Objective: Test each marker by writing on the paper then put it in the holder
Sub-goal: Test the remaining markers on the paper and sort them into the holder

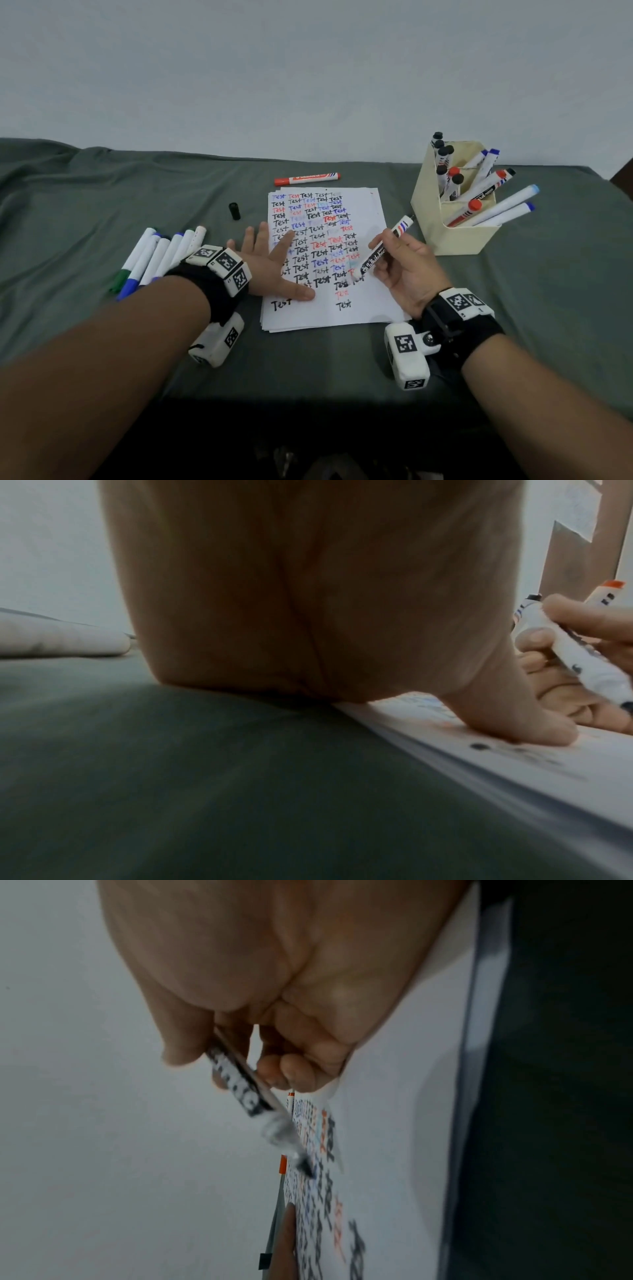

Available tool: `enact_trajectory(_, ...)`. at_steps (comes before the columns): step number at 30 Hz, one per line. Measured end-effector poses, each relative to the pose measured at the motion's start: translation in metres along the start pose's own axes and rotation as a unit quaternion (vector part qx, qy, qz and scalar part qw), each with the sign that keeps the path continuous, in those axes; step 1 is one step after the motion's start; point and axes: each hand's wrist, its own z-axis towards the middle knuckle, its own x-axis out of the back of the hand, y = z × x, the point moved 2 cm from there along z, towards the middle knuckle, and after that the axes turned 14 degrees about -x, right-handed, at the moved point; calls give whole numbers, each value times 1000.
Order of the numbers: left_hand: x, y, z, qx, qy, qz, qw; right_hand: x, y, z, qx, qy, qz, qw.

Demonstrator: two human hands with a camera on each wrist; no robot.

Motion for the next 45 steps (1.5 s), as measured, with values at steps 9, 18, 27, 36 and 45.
enact_trajectory(9,1,3,-5,-5,-4,-13,1000,0,2,-1,37,7,-71,997)
enact_trajectory(18,2,3,-3,-3,-6,-15,1000,0,4,-1,38,2,-135,990)
enact_trajectory(27,3,3,-4,-6,-15,-15,1000,-7,4,-5,41,-9,-207,977)
enact_trajectory(36,3,2,-4,-2,-18,-17,1000,-8,4,-5,34,-5,-199,979)
enact_trajectory(45,1,-1,0,-2,-9,-14,1000,-9,4,-8,50,12,-198,979)
